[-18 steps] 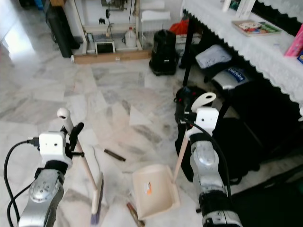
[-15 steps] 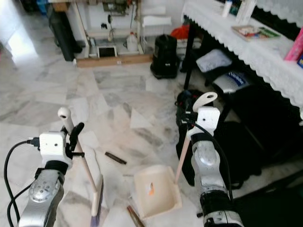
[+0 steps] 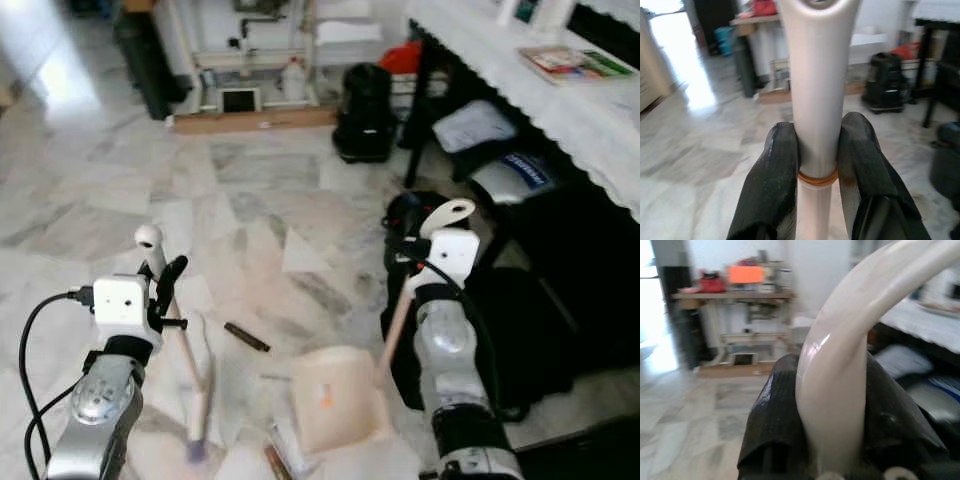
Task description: Sweep floor
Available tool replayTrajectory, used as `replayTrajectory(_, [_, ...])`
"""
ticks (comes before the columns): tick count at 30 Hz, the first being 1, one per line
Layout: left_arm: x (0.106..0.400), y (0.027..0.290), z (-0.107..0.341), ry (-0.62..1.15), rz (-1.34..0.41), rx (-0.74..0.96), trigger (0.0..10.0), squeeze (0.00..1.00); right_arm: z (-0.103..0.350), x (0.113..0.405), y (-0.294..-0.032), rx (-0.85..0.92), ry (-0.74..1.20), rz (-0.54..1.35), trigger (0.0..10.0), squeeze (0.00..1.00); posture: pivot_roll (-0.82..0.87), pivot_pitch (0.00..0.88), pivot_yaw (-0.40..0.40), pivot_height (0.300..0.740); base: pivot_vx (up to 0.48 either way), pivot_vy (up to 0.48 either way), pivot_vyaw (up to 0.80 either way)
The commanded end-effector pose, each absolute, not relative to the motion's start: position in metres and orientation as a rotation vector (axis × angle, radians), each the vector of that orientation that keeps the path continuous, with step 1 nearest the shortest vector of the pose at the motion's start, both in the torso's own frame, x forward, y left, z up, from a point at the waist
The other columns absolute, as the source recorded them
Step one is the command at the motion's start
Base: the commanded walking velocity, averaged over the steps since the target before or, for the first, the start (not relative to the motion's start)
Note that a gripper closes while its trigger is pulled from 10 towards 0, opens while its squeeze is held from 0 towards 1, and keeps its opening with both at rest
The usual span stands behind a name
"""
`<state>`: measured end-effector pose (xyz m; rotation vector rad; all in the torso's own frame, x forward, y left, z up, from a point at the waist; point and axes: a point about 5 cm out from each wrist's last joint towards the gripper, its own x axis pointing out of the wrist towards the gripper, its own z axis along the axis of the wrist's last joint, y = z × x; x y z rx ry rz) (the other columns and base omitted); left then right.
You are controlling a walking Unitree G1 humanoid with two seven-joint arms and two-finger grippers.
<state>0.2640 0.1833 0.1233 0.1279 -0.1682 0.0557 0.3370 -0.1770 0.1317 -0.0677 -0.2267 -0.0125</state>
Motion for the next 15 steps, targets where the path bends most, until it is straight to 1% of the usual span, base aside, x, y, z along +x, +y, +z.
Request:
replayTrajectory(1, [0.263,0.183,0.132,-0.207,0.053,0.144,10.0,0.00,0.140,0.339,-0.170,-0.034,-0.268,-0.001,10.0,0.00,0.00,0.085,-0.012,0.740,0.000,0.000,0.00])
replayTrajectory(7, [0.264,0.182,0.131,-0.200,0.037,0.145,10.0,0.00,0.137,0.338,-0.171,-0.039,-0.257,-0.002,10.0,0.00,0.00,0.098,-0.008,0.740,0.000,0.000,0.00])
replayTrajectory(15, [0.268,0.180,0.134,-0.191,-0.014,0.151,10.0,0.00,0.130,0.343,-0.173,-0.100,-0.221,-0.023,10.0,0.00,0.00,0.152,0.012,0.740,0.000,0.000,0.00])
